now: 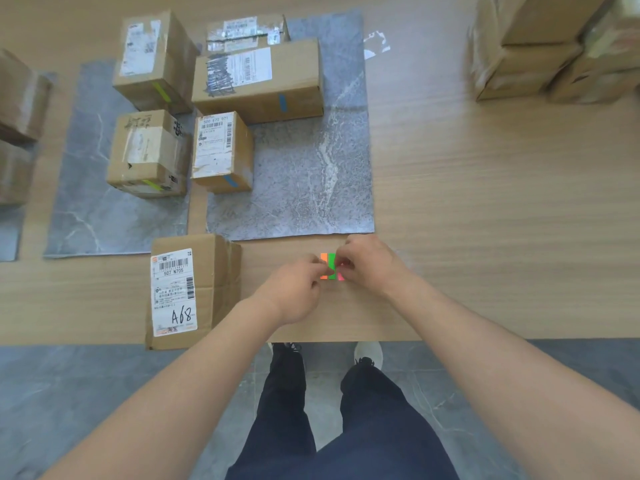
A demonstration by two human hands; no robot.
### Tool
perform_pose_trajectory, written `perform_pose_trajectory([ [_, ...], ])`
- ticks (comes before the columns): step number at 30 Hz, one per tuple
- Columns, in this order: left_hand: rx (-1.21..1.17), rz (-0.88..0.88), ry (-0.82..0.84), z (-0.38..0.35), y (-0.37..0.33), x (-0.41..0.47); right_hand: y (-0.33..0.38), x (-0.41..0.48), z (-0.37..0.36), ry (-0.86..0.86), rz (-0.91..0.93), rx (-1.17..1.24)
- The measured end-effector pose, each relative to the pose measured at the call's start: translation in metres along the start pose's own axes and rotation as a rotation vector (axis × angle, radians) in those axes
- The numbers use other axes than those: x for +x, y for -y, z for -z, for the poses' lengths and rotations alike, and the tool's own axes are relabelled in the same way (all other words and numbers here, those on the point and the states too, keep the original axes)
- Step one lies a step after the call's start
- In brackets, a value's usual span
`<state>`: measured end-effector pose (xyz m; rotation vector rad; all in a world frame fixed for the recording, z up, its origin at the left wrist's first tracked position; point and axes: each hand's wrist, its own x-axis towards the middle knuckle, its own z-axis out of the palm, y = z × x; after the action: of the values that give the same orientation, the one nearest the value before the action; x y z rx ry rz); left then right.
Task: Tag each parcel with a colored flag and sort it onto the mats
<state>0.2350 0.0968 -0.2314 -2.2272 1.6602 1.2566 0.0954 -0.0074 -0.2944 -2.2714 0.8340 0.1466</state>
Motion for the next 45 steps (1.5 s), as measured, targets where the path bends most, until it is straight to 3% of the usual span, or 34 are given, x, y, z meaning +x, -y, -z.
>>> perform_pose_trajectory([
  [6,0.336,-0.083,0.016,-0.008,0.002,-0.003,-0.006,-0.002,0.004,-0.005,0.017,0.041],
  [12,0.413,-0.081,-0.031,-0.016,0.002,-0.007,-0.01,0.004,0.0,-0.035,-0.067,0.078],
  [15,0.44,-0.091,-0.053,-0.021,0.004,-0.007,-0.011,0.006,-0.007,-0.206,-0.178,0.183],
  [18,0.426,-0.107,-0.067,-0.024,0.007,-0.003,-0.004,-0.002,-0.008,-0.55,-0.303,0.44],
  [20,0.298,-0.094,-0.074,-0.022,0.008,0.002,0.003,-0.008,-0.006,-0.704,-0.313,0.621],
  [25,-0.985,0.277,-0.333,0.005,-0.011,0.009,0.016,-0.015,-0.006,-0.809,-0.123,0.704],
  [28,-1.3,0.373,-0.343,0.022,-0.017,0.008,0.026,-0.02,-0.006,-0.791,-0.038,0.735],
  [37,-1.481,0.349,-0.352,0.033,-0.013,-0.01,0.053,-0.03,-0.005,-0.763,0.103,0.786],
  [42,-1.365,0.253,-0.455,0.032,0.001,-0.033,0.078,-0.041,-0.007,-0.684,0.148,0.812],
  [45,-1.264,0.213,-0.522,0.034,0.016,-0.049,0.095,-0.048,-0.006,-0.597,0.04,0.901],
])
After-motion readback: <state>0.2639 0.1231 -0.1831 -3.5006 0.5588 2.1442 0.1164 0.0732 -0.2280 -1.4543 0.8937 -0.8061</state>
